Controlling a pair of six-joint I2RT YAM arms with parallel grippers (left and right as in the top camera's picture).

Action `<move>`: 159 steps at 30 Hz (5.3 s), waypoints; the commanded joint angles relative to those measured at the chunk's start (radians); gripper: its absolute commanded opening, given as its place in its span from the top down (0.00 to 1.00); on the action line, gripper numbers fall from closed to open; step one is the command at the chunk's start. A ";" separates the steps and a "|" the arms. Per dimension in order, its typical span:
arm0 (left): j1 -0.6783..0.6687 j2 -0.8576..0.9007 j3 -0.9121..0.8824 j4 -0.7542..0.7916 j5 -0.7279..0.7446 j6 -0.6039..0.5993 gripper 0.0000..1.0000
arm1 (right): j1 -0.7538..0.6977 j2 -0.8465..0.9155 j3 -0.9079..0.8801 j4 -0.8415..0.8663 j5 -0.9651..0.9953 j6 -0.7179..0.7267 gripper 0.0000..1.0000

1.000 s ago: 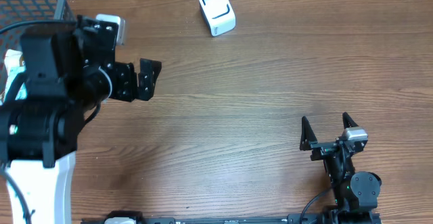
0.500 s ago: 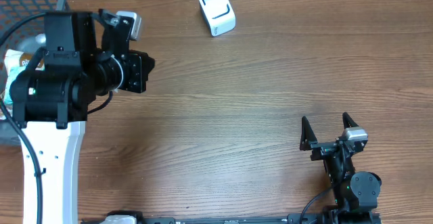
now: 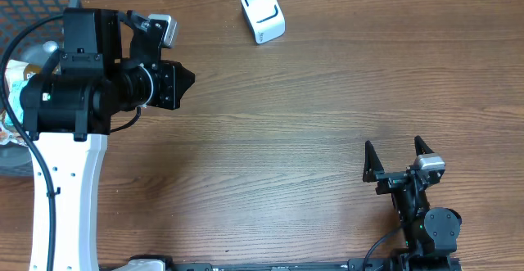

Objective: Scan the item barcode
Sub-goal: 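Raise the left gripper and move it over the grey basket, then reach into the basket and grasp the green-lidded jar with the left gripper, then lift the jar out and carry it toward the white scanner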

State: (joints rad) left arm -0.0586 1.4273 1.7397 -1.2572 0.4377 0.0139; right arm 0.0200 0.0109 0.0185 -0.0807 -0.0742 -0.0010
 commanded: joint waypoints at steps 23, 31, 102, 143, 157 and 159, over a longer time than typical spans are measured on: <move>0.002 0.028 0.015 0.088 -0.581 -0.274 0.00 | -0.005 -0.008 -0.011 0.003 0.001 -0.004 0.00; 0.085 0.032 0.015 0.233 -0.697 -0.311 0.00 | -0.005 -0.008 -0.011 0.003 0.001 -0.004 0.00; 0.695 0.627 -0.081 0.362 -0.178 0.076 0.10 | -0.005 -0.008 -0.011 0.003 0.001 -0.004 0.00; 0.560 0.275 0.598 0.008 -0.272 -0.259 0.76 | -0.005 -0.008 -0.011 0.003 0.001 -0.004 0.00; -0.101 0.320 0.597 -0.259 -0.416 -0.302 0.84 | -0.005 -0.008 -0.011 0.003 0.001 -0.004 0.00; -0.172 0.351 0.597 -0.269 -0.425 -0.329 0.82 | -0.005 -0.008 -0.011 0.003 0.001 -0.004 0.00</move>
State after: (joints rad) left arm -0.1432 1.7313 2.3196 -1.5208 0.0692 -0.2623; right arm 0.0200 0.0109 0.0185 -0.0807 -0.0742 -0.0010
